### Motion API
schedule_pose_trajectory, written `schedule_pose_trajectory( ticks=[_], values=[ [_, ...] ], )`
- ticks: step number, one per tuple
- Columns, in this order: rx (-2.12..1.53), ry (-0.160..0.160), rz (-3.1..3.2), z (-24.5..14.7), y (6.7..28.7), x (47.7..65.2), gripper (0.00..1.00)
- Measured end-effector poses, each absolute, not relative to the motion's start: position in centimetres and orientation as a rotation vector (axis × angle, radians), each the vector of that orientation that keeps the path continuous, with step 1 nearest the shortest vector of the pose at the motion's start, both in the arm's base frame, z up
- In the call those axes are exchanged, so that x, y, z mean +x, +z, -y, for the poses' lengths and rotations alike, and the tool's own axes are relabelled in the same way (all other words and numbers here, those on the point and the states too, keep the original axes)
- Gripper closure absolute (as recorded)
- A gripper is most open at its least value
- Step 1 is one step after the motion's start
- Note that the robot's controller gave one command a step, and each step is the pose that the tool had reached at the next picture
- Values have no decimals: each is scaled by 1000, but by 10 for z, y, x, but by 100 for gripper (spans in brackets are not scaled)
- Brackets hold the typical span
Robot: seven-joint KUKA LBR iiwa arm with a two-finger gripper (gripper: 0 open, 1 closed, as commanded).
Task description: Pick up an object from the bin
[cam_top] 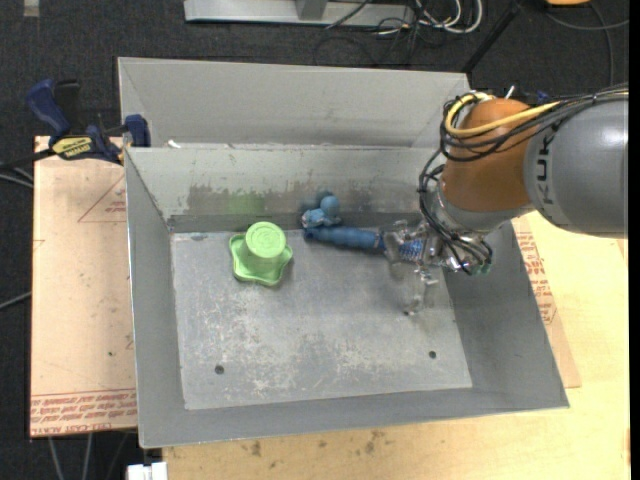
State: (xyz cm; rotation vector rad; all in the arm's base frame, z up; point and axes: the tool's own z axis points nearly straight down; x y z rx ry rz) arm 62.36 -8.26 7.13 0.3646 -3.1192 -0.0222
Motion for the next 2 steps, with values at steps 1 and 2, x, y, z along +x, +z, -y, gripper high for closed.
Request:
schedule_pose_trajectory(
  ticks=[1, 2],
  values=[
    [519, -3, 3108, 17, 113, 654, 0],
    [692, -2, 3070, 49, 86, 652, 0]
  ],
)
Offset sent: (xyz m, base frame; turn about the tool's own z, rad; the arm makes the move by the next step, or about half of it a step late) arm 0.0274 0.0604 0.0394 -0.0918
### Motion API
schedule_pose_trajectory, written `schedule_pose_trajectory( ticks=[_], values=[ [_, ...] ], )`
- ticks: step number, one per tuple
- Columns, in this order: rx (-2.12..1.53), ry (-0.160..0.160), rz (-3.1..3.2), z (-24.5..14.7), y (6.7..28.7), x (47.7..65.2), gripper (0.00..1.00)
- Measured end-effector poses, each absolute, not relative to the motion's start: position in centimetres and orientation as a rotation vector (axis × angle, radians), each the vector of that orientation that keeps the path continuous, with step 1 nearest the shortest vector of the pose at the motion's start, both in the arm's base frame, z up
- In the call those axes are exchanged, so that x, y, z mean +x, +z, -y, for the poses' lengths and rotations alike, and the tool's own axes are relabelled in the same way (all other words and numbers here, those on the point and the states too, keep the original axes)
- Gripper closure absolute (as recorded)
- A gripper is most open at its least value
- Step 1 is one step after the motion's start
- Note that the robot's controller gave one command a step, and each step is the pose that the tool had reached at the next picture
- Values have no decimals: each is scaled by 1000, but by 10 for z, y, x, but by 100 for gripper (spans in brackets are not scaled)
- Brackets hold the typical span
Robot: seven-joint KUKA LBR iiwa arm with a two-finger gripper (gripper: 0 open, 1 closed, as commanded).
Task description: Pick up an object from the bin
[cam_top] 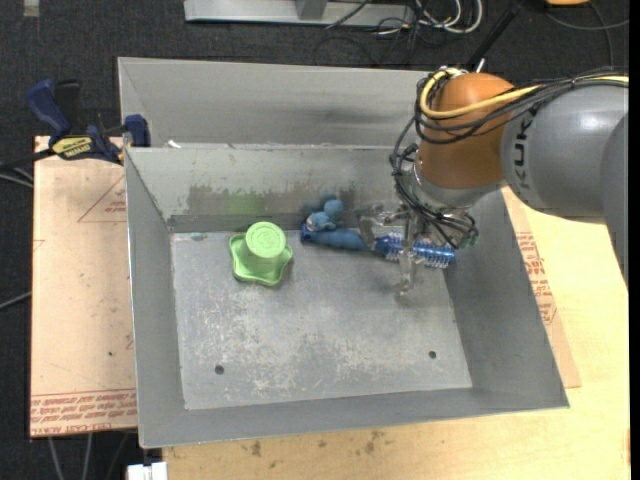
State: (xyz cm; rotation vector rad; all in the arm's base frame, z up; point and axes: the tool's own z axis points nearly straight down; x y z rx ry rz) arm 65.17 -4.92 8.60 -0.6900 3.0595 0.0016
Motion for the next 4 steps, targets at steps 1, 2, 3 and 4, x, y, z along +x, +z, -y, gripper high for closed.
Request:
schedule_pose_trajectory(
  ticks=[1, 2, 3, 4],
  values=[
    [-491, -1, -3096, 80, 88, 656, 0],
    [-248, 1, -3128, 93, 76, 655, 0],
    [-247, 2, -3129, 93, 75, 655, 100],
    [-261, -2, -3126, 100, 190, 586, 100]
  ],
)
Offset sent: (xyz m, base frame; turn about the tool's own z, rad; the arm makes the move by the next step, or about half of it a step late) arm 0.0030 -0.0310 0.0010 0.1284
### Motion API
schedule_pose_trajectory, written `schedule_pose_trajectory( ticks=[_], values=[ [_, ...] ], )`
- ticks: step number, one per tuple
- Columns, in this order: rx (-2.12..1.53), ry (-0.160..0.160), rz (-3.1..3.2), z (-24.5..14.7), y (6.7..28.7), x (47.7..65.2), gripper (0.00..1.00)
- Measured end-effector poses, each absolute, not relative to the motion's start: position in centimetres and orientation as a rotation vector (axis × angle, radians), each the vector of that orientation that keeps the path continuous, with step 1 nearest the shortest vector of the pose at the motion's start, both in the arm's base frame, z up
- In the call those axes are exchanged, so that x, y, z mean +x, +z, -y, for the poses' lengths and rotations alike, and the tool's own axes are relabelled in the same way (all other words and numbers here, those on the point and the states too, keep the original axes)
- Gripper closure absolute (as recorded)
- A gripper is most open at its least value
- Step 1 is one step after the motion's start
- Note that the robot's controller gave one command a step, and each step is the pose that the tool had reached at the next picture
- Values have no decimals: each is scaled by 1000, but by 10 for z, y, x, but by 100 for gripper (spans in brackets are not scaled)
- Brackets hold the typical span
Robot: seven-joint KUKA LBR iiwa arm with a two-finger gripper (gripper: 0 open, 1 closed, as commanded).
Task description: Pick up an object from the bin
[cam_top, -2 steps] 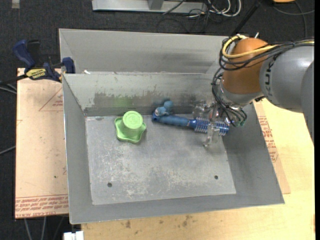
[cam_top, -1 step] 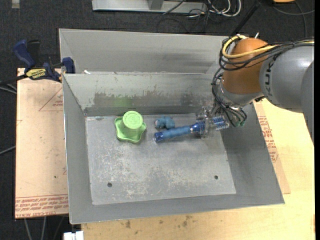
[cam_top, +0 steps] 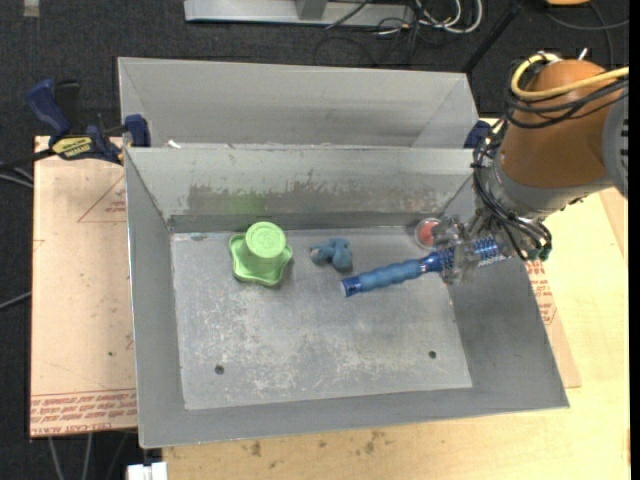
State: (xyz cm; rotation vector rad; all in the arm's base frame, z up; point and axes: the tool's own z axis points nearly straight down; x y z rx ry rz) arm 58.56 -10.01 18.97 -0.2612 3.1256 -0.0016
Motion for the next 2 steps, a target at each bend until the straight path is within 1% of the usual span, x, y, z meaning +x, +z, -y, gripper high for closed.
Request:
schedule_pose_trajectory(
  ticks=[1, 2],
  values=[
    [-294, -3, -3119, 90, 284, 542, 100],
    [-1084, 1, -2948, 118, 249, 559, 100]
  ],
)
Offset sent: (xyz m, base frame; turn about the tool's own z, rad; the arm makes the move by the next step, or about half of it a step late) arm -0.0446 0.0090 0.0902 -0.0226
